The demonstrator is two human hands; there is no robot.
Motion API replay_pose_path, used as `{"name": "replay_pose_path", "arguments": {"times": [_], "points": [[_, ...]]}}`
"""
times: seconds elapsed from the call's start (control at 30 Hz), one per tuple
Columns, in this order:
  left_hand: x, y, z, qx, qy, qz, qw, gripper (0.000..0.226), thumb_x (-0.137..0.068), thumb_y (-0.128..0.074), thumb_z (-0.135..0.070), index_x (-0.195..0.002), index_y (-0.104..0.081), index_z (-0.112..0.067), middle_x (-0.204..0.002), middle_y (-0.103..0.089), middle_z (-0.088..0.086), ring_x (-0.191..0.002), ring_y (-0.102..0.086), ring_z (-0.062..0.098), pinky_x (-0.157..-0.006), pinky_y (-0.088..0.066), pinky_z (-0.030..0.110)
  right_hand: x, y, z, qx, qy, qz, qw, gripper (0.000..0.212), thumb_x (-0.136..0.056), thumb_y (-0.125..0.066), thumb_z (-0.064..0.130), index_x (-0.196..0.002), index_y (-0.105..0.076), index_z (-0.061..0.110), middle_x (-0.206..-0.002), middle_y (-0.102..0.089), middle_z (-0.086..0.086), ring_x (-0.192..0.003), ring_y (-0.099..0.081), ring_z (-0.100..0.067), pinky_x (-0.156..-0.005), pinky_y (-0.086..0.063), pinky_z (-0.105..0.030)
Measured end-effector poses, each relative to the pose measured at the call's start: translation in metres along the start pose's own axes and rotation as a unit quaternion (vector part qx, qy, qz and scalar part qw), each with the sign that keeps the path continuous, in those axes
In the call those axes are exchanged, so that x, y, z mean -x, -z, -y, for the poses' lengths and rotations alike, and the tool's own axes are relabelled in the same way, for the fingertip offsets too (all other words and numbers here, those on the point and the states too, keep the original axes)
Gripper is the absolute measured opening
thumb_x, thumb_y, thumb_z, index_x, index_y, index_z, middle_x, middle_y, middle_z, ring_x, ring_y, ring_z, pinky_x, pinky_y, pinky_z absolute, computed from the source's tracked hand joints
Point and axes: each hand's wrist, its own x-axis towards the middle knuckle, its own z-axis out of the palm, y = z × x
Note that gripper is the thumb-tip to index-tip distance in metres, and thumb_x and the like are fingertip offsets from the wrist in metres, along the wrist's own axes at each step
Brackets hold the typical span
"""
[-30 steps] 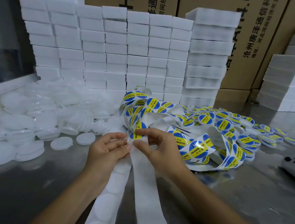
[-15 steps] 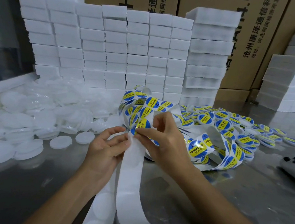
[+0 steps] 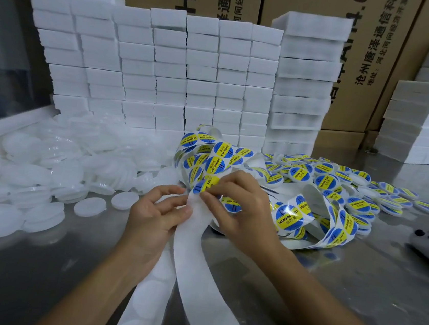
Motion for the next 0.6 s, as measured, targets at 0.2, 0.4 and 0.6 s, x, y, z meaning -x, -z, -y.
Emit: {"name": "replay_pose_path", "arguments": {"times": [0.2,0.4,0.6], "points": [[0.001,0.004,0.008,-0.205,-0.054,-0.035,0.977,0.034,-0.081,-0.071,0.004,-0.075,-0.078,-0.029,-0.077,-0.074,0.002,-0.067,-0.062,0.01,-0.063,-0.053,0.019,-0.004,0.004,0.003,-0.221,-0.361,-0.001,0.906,0.015,-0.082,-0.08,0.019,-0.071,-0.074,0.01,-0.054,-0.055,0.004,-0.053,-0.046,-0.009,-0.057,-0.042,-0.024],[-0.003,0.009,0.018,-0.371,-0.091,-0.046,0.923,0.037,-0.084,-0.069,-0.003,-0.075,-0.073,-0.038,-0.069,-0.065,0.012,-0.048,-0.046,0.005,-0.048,-0.041,0.011,-0.014,0.017,-0.002,-0.303,-0.478,-0.066,0.822,0.023,-0.085,-0.076,0.028,-0.066,-0.07,0.016,-0.051,-0.055,0.004,-0.037,-0.037,-0.008,-0.038,-0.033,-0.017],[-0.001,0.01,0.024,-0.44,-0.104,-0.003,0.892,0.02,-0.082,-0.074,-0.017,-0.095,-0.074,-0.033,-0.081,-0.069,-0.015,-0.068,-0.057,-0.003,-0.057,-0.038,0.002,-0.008,0.011,0.0,-0.374,-0.45,-0.013,0.811,0.007,-0.082,-0.077,0.019,-0.086,-0.075,0.014,-0.078,-0.075,-0.005,-0.071,-0.07,-0.011,-0.062,-0.053,-0.02]]}}
